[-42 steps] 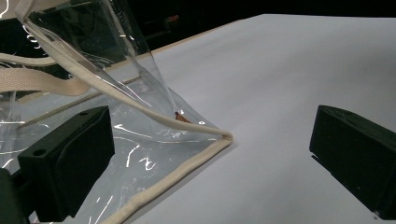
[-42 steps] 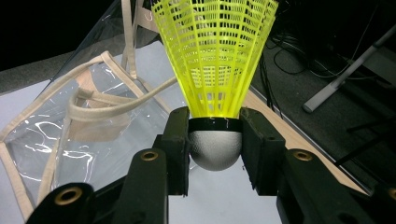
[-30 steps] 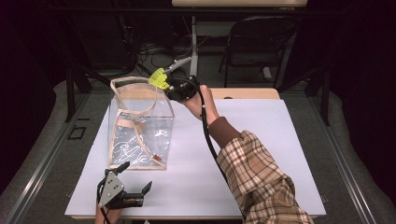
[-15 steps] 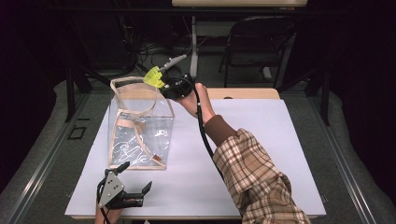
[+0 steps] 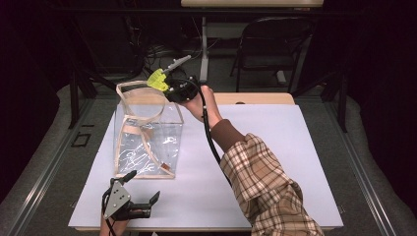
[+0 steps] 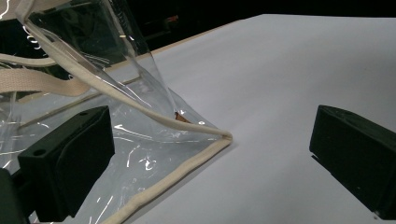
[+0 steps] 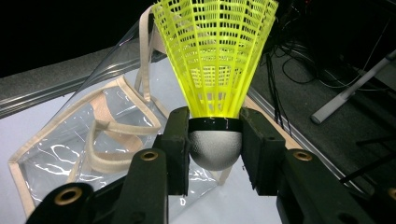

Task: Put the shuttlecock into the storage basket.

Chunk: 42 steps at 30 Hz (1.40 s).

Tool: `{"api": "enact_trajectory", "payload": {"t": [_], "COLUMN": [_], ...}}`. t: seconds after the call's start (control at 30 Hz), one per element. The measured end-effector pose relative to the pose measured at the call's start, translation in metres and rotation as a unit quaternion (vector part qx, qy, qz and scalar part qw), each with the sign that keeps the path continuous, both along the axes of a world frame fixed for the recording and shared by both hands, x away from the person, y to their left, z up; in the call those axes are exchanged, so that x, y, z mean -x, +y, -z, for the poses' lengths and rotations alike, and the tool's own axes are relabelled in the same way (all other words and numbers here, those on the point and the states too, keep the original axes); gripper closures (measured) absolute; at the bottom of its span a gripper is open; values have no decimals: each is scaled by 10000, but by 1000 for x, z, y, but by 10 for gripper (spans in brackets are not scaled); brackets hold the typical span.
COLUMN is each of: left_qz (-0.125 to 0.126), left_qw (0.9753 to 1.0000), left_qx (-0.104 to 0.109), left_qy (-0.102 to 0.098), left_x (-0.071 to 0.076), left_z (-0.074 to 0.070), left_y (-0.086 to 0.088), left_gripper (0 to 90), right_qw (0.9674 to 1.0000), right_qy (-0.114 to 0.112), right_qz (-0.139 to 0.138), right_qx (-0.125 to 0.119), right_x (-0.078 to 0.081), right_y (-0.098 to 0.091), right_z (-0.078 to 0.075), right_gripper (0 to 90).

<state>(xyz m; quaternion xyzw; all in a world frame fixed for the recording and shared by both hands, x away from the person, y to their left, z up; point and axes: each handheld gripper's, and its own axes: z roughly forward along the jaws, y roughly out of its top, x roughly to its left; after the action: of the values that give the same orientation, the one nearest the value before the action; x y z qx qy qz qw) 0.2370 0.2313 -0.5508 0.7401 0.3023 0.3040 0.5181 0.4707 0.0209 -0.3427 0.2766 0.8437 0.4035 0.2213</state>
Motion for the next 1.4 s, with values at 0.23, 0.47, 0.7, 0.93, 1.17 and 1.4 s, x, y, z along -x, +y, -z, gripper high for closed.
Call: {"api": "enact_trajectory", "payload": {"t": [0.23, 0.47, 0.7, 0.93, 1.17, 1.4], "left_qz": [3, 1, 4, 13, 4, 4], "left_qw": [10000, 10000, 10000, 10000, 10000, 10000], "left_qx": [-4, 1, 9, 4, 5, 8], "left_qy": [-8, -3, -17, 0, -19, -19], "left_x": [0, 0, 0, 0, 0, 0], "left_z": [0, 0, 0, 0, 0, 0], "left_y": [0, 0, 0, 0, 0, 0], "left_gripper": [0, 0, 0, 0, 0, 0], "right_qw": [10000, 9999, 9999, 9998, 9997, 9997], "right_qy": [47, 98, 146, 193, 225, 231], "right_qz": [-18, -62, -55, -73, -76, -73], "right_qx": [15, 29, 41, 27, 57, 92], "right_x": [-2, -4, -8, -10, -13, -15], "right_y": [7, 14, 20, 25, 33, 38], "right_z": [2, 5, 7, 11, 15, 15], "right_gripper": [644, 644, 644, 644, 644, 644]}}
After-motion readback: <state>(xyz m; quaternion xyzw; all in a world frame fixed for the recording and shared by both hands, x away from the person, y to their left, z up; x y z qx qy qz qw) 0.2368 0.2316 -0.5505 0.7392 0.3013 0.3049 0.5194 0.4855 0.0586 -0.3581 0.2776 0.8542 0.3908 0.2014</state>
